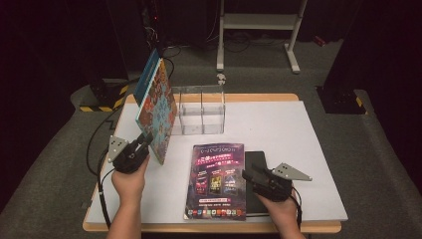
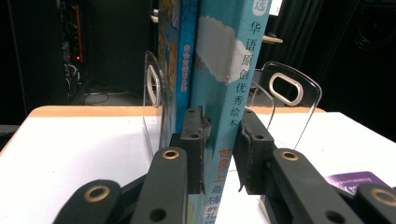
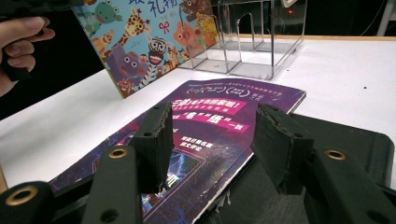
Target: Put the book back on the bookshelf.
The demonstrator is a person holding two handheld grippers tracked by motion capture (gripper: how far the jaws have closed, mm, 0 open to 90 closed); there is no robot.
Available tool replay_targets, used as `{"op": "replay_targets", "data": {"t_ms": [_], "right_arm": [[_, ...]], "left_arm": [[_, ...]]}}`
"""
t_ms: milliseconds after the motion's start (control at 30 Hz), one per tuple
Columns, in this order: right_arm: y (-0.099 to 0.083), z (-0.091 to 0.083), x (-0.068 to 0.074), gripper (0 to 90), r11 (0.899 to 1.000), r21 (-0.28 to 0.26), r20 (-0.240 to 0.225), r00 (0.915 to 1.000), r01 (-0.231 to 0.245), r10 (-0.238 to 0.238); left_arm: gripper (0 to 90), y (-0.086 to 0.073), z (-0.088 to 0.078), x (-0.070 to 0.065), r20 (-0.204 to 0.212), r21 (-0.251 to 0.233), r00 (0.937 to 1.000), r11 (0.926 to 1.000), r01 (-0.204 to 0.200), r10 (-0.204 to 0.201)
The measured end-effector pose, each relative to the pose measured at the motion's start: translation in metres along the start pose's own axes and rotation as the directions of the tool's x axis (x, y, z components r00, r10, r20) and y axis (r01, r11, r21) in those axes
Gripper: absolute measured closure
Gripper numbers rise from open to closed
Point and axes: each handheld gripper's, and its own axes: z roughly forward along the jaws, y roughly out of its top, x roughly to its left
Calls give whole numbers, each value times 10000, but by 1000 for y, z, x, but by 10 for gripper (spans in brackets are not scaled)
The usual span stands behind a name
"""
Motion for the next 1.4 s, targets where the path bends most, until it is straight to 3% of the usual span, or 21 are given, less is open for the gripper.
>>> {"op": "replay_targets", "data": {"t_ms": [300, 667, 867, 1000, 1133, 1267, 1400], "right_arm": [[0, -1, -1, 473, 10000, 9, 42, 10000, -27, 27], [0, -1, -1, 471, 10000, 9, 44, 10000, -1, 1], [0, -1, -1, 454, 9999, 38, 144, 9998, 161, -161], [1, -1, -2, 433, 9990, 161, 308, 9987, 410, -415], [2, 0, -3, 407, 9957, 509, 413, 9959, 778, -800], [2, 0, -5, 393, 9946, 537, 613, 9938, 892, -924], [5, 0, -11, 383, 9929, 786, 775, 9924, 896, -957]], "left_arm": [[755, 0, 4, -3, -299, -176, 9993, 9996, -235, 230], [747, 0, 6, -3, -310, -122, 9994, 9998, -132, 128], [581, -7, -7, 2, -255, -161, 9997, 9999, 49, -53], [500, -20, -18, 6, -3, 431, 9998, 9988, -212, 212], [403, -40, -28, 7, 452, 1037, 9990, 9945, -106, 60], [366, -58, -31, 0, 997, 1668, 9948, 9852, -389, 224], [337, -71, -25, -9, 1691, 2273, 9853, 9717, -635, 248]]}}
